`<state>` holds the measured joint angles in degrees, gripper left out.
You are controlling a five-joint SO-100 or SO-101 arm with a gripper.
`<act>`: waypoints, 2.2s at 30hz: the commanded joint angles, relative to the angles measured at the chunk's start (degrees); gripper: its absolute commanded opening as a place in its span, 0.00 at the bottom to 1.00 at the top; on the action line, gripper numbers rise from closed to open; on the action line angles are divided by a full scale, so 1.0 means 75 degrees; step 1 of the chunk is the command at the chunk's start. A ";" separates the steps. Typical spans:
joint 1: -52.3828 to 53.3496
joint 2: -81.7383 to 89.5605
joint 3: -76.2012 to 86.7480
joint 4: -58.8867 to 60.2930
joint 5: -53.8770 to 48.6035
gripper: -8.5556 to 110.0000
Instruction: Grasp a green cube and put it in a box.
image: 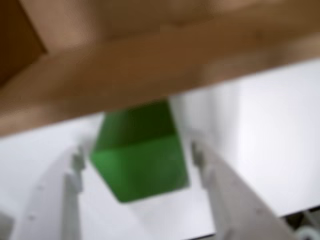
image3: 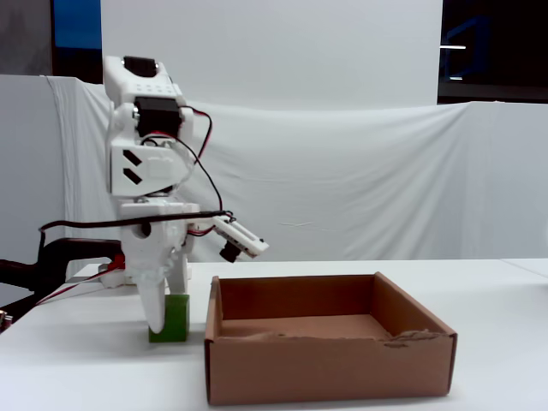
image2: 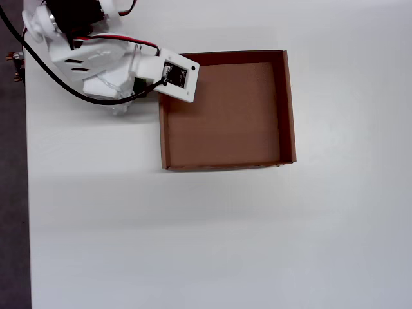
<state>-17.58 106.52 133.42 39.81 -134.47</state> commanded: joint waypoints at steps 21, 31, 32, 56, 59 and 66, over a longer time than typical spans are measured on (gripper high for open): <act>-0.0129 0.0563 -0.0527 0.0469 -0.0176 0.29; -0.0129 0.0785 -0.0340 0.0387 -0.0176 0.26; -0.0129 0.0797 -0.0316 0.0375 -0.0176 0.26; -0.0152 0.0738 0.0035 -0.0094 -0.0176 0.24; -0.0152 0.0762 0.0187 -0.0328 -0.0176 0.26; -0.0152 0.0785 0.0223 -0.0340 -0.0176 0.26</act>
<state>-18.19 109.78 135.53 37.71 -134.47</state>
